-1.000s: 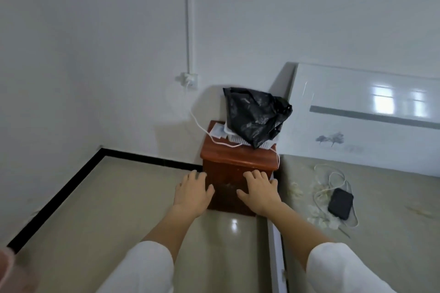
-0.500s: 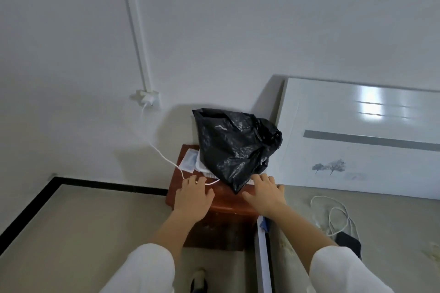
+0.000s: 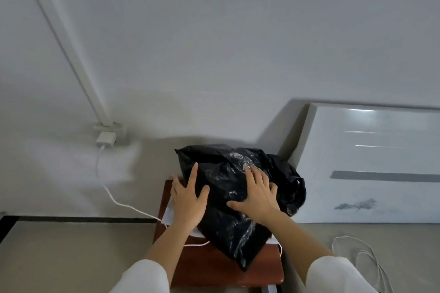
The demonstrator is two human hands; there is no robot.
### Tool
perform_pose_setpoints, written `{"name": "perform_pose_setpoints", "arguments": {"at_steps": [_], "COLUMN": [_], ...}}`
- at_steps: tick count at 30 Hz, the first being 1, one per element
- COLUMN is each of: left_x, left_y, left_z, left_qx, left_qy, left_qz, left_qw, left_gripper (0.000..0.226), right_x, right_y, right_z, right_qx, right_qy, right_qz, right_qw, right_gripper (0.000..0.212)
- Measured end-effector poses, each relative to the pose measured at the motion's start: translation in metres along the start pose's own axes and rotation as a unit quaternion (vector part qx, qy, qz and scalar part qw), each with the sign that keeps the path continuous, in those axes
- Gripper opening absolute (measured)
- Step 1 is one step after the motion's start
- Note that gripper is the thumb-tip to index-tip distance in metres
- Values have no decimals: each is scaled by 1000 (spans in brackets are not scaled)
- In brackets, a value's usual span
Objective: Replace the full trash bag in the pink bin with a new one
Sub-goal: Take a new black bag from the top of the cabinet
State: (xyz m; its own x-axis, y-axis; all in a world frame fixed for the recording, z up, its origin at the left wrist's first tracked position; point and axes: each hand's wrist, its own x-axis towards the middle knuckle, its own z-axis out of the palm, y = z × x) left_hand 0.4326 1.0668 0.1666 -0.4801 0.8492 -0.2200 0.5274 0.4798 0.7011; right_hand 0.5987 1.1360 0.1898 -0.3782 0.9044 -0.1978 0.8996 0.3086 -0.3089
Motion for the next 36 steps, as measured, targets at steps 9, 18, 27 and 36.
{"name": "perform_pose_setpoints", "arguments": {"at_steps": [9, 18, 27, 36], "left_x": [36, -35, -164, -304], "left_y": [9, 8, -51, -94], "left_z": [-19, -74, -68, -100], "left_qx": [-300, -419, -539, -497], "left_qy": [-47, 104, -11, 217], "left_qz": [7, -2, -97, -163], "left_qw": [953, 902, 837, 824], "left_gripper": [27, 34, 85, 30], "right_x": [56, 14, -82, -156], "right_y": [-31, -46, -63, -108], "right_z": [7, -59, -57, 5], "right_qx": [37, 458, 570, 464], "right_qy": [42, -55, -274, -281], "right_qz": [-35, -13, -8, -27], "right_qw": [998, 887, 775, 840], "right_gripper": [104, 16, 35, 30]}}
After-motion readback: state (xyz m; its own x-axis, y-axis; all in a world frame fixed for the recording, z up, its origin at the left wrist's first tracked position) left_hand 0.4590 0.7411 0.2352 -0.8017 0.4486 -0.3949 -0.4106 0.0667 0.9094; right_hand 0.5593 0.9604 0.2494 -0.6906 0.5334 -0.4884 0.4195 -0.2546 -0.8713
